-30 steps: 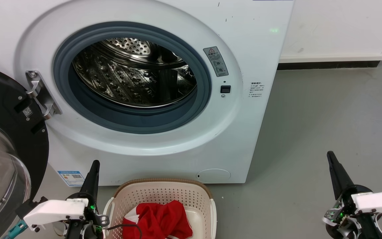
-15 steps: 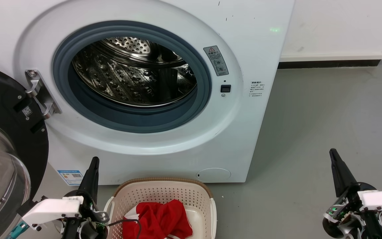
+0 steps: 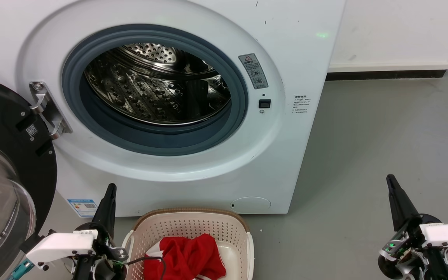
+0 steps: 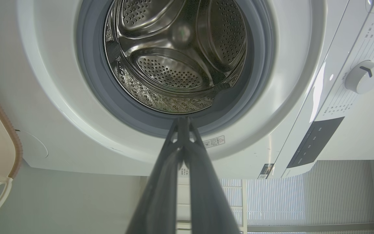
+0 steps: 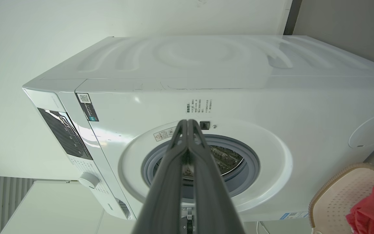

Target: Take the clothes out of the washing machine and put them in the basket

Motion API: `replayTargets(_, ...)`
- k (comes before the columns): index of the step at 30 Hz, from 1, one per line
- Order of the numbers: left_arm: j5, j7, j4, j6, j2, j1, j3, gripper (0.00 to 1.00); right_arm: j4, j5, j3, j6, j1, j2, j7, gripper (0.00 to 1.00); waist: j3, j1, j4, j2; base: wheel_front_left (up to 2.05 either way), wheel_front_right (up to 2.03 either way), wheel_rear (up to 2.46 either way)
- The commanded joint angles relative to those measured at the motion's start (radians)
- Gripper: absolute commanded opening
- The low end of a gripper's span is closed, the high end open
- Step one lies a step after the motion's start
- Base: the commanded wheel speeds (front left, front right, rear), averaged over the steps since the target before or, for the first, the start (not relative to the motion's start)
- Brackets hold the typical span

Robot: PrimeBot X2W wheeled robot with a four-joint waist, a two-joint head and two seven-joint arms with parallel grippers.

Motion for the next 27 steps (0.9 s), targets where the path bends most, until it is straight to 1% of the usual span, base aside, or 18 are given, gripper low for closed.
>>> replayTargets(1, -0.001, 0.005, 0.000, -0.002, -0.002, -0.005, 0.004, 0.00, 0.002, -0.004, -0.001, 0.000, -0.012, 0.003, 0.001, 0.00, 0.000, 0.0000, 0.000, 0.0000, 0.00, 0.00, 0.00)
replayTargets(27, -0.001, 0.005, 0.000, -0.002, -0.002, -0.005, 0.004, 0.00, 0.003, -0.012, -0.011, 0.000, -0.013, 0.009, 0.011, 0.00, 0.000, 0.0000, 0.000, 0.0000, 0.00, 0.00, 0.00)
